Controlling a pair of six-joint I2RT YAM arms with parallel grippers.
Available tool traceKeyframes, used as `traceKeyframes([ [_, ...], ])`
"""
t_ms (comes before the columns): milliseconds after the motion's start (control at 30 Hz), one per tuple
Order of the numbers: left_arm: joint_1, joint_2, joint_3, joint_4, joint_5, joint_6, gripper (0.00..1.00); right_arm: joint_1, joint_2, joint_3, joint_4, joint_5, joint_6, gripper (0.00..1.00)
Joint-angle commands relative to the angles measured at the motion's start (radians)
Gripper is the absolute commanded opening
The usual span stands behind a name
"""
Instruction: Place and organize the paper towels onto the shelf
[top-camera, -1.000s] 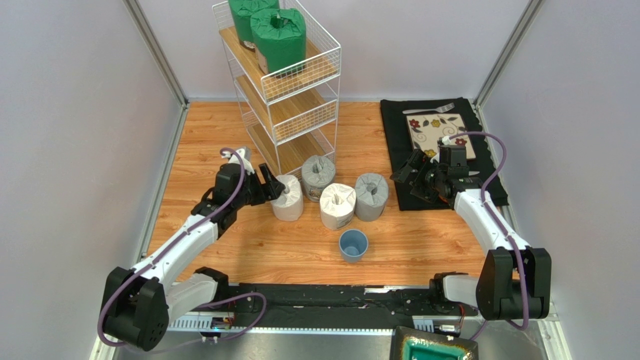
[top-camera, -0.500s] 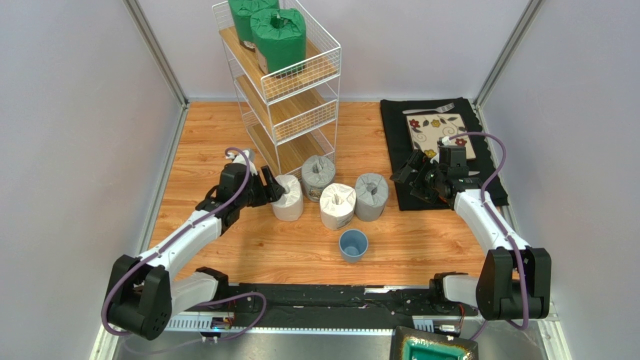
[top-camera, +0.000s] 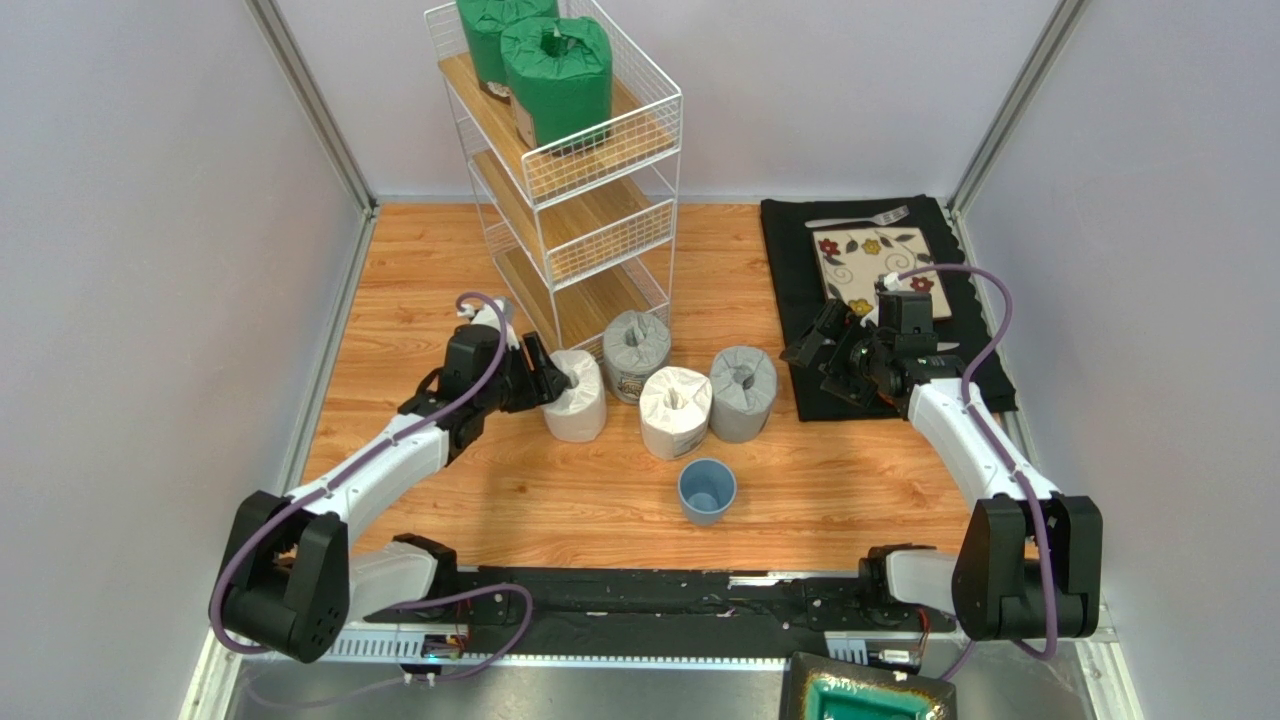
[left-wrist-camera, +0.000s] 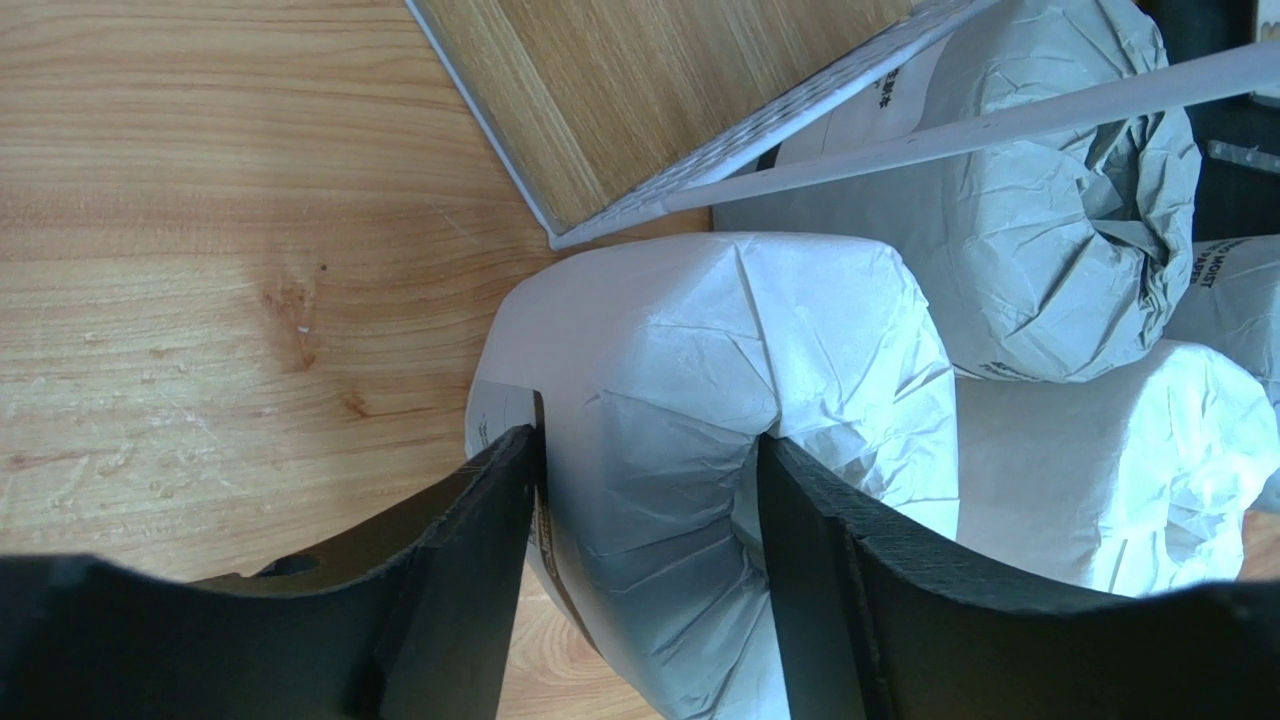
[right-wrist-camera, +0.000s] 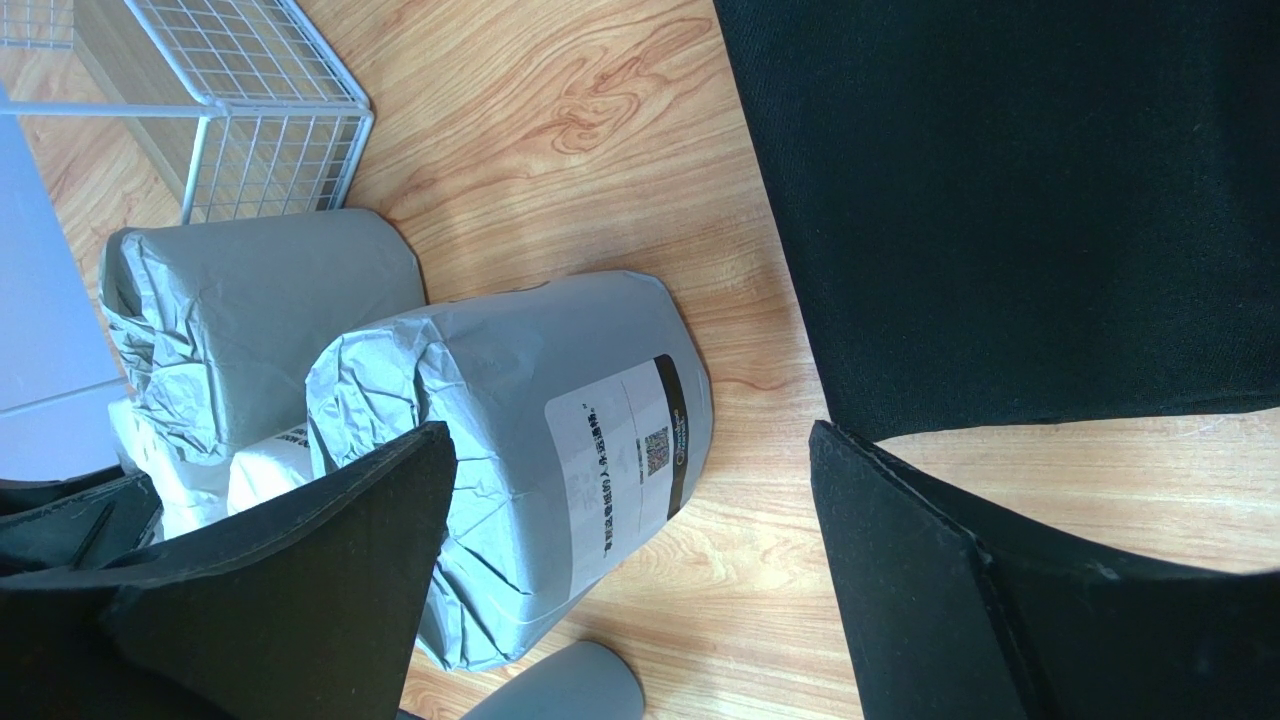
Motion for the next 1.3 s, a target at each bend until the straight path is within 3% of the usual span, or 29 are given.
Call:
traceKeyframes([
  [0, -0.004, 0.005, 0.025, 0.012, -0.002, 0.032, 0.59, -0.005, -0.007, 0.005, 0.020, -0.001, -0.002, 0.91],
  [333, -0.004, -0.055, 0.027, -0.048, -0.024, 0.039, 0.52, -0.005, -0.004, 0.011, 0.021, -0.005, 0.001, 0.91],
  [567, -0.004, -0.192, 0.031, -0.149, -0.114, 0.064, 0.50, -0.004, -0.001, 0.011, 0.023, -0.007, 0.001, 0.91],
  [933, -0.004, -0.414, 0.057, -0.215, -0.402, 0.070, 0.48, -0.004, -0.002, 0.006, 0.028, -0.014, 0.003, 0.91],
  [1267, -0.004, -0.397, 0.180, -0.119, -0.591, 0.154, 0.47, -0.004, -0.012, 0.009, 0.020, -0.005, -0.002, 0.91],
])
